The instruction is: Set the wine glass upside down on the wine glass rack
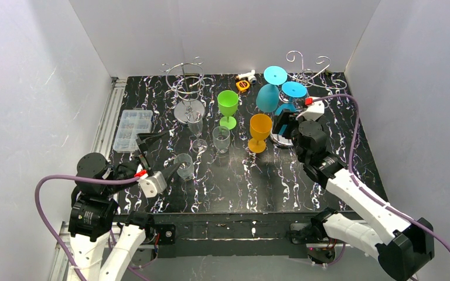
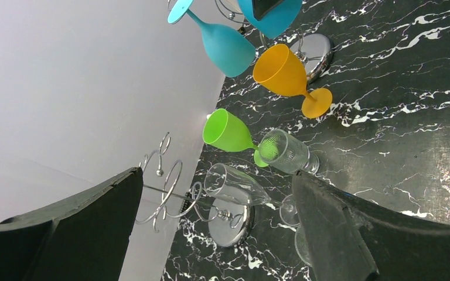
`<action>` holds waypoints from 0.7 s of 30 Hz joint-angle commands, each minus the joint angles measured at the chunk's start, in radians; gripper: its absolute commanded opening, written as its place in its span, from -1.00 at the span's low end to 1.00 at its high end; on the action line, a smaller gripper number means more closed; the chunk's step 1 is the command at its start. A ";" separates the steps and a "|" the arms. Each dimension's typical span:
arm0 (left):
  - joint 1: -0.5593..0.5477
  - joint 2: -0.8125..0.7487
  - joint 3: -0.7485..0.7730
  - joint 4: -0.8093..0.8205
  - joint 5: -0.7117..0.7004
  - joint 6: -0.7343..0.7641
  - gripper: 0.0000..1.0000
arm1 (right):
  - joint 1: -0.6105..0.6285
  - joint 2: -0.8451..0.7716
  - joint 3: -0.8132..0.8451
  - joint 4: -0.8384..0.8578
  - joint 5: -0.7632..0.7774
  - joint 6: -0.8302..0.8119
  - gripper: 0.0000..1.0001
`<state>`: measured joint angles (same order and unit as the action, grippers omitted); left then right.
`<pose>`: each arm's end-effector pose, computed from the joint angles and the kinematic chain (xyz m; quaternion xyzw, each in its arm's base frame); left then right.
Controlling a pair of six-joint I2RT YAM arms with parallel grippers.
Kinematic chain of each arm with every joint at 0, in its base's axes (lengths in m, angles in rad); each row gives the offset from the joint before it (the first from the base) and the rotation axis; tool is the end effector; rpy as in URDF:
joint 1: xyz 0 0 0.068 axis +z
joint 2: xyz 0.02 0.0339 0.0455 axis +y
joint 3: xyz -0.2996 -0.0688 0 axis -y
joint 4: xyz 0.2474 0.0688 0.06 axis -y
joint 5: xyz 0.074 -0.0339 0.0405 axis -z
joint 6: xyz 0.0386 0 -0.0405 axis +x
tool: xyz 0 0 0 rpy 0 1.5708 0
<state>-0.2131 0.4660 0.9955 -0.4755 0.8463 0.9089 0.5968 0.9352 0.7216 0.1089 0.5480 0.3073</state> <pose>0.0281 -0.0357 0.4302 0.5860 0.3724 -0.0398 0.7185 0.1792 0.0975 0.3496 0.0760 0.7341 0.1005 0.6673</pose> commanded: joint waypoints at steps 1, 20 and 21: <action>-0.003 -0.002 -0.007 -0.006 -0.003 0.014 0.97 | -0.011 0.014 0.059 0.079 -0.043 -0.021 -0.15; -0.003 0.021 -0.016 0.002 -0.001 0.015 0.97 | -0.027 0.032 0.052 0.101 -0.144 -0.051 -0.27; -0.003 0.022 -0.016 0.002 -0.001 0.014 0.97 | -0.026 0.030 0.050 0.101 -0.147 -0.056 -0.26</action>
<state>-0.2131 0.4702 0.9878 -0.4755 0.8452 0.9237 0.5751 0.9733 0.7258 0.1467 0.4286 0.2768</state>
